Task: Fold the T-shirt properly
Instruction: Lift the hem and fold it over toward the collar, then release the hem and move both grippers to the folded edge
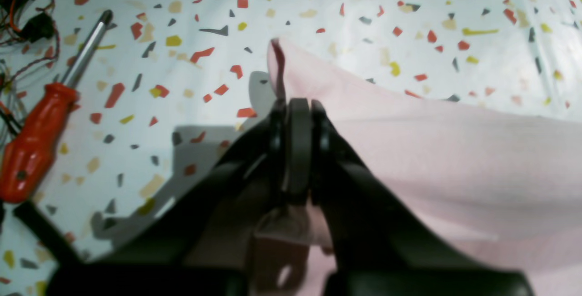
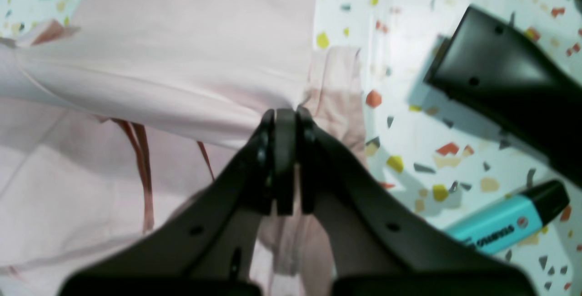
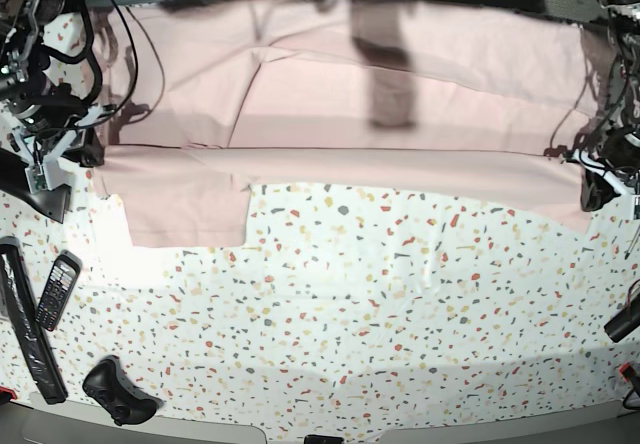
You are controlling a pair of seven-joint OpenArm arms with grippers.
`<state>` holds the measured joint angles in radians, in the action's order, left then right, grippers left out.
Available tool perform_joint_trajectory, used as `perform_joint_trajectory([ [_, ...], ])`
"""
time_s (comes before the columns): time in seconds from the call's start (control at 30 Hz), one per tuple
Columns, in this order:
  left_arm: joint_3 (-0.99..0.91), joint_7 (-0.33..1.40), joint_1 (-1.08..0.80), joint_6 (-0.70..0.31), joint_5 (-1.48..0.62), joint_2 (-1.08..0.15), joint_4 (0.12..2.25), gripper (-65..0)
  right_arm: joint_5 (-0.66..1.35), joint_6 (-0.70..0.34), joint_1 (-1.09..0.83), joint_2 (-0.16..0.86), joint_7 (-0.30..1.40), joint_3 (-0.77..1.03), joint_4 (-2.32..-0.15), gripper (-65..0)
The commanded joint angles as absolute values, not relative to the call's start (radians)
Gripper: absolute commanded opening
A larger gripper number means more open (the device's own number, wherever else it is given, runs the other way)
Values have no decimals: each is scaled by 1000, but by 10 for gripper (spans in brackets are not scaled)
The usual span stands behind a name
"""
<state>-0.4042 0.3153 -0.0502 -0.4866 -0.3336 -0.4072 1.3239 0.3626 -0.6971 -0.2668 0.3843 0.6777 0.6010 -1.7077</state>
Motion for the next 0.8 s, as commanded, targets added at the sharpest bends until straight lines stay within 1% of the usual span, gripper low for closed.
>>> perform_joint_trajectory([
  [0.0, -413, 288, -44, -480, -339, -437, 1343, -650, 368, -698, -259, 404, 668, 609, -1728, -650],
  [0.13, -413, 284, -70, -479, -291, -456, 1343, -650, 371, -698, -274, 404, 692, 609, -1728, -650],
  [0.47, -413, 261, -128, -479, -289, -461, 1342, -650, 371, -698, -363, 402, 702, 609, -1728, -650],
  [0.5, -413, 262, -128, -479, -289, -461, 1342, -650, 371, -698, -363, 401, 716, 609, -1728, -640],
  [0.57, -413, 261, -128, -479, -289, -461, 1342, -650, 371, -698, -360, 402, 728, 609, -1728, -547],
  [0.6, -413, 261, -127, -479, -290, -461, 1343, -582, 372, -698, -360, 403, 725, 609, -1728, -491],
  [0.63, -413, 261, -127, -478, -290, -461, 1343, -495, 377, -698, -360, 405, 718, 609, -1728, -441],
  [0.67, -413, 261, -126, -478, -294, -461, 1343, -423, 394, -698, -354, 408, 716, 609, -1728, -402],
  [0.7, -413, 261, -124, -478, -298, -461, 1343, -382, 416, -698, -346, 413, 717, 609, -1728, -374],
  [0.77, -413, 261, -121, -478, -297, -461, 1345, -377, 468, -696, -317, 419, 721, 609, -1728, -353],
])
